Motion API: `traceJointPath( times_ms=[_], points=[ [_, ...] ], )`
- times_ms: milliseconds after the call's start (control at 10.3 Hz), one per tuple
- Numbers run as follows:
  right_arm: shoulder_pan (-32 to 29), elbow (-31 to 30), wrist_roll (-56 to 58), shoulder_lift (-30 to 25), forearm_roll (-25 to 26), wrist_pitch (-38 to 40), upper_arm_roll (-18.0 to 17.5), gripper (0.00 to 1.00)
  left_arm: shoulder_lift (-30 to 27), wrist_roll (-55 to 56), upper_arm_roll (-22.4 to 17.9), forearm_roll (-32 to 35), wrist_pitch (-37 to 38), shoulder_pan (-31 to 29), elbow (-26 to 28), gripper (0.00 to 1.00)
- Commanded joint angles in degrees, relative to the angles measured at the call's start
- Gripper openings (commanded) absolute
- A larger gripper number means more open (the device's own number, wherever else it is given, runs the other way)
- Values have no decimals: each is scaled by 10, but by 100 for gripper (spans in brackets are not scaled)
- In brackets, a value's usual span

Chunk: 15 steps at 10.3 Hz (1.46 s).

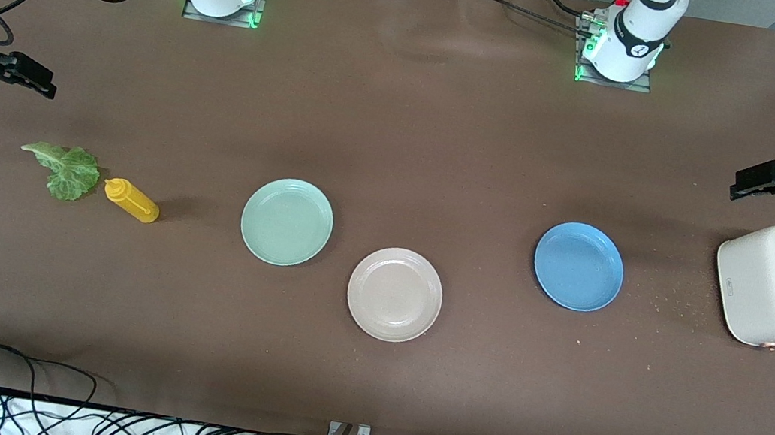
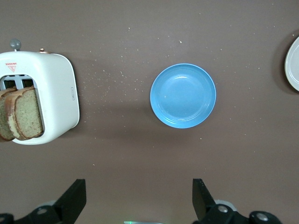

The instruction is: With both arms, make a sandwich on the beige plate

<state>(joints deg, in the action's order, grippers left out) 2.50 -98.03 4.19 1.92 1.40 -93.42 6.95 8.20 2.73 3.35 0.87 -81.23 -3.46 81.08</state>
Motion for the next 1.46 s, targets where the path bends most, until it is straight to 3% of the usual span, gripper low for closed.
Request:
traceJointPath(
  times_ms=[0,1365],
  points=[
    [-1,7,3,1,-3,4,1,100,4,-16,-1,-6,-5,-5,-11,100],
    [-3,8,1,3,-3,10,1,100,15,-8,0,0,-20,-1,-11,100]
  ],
)
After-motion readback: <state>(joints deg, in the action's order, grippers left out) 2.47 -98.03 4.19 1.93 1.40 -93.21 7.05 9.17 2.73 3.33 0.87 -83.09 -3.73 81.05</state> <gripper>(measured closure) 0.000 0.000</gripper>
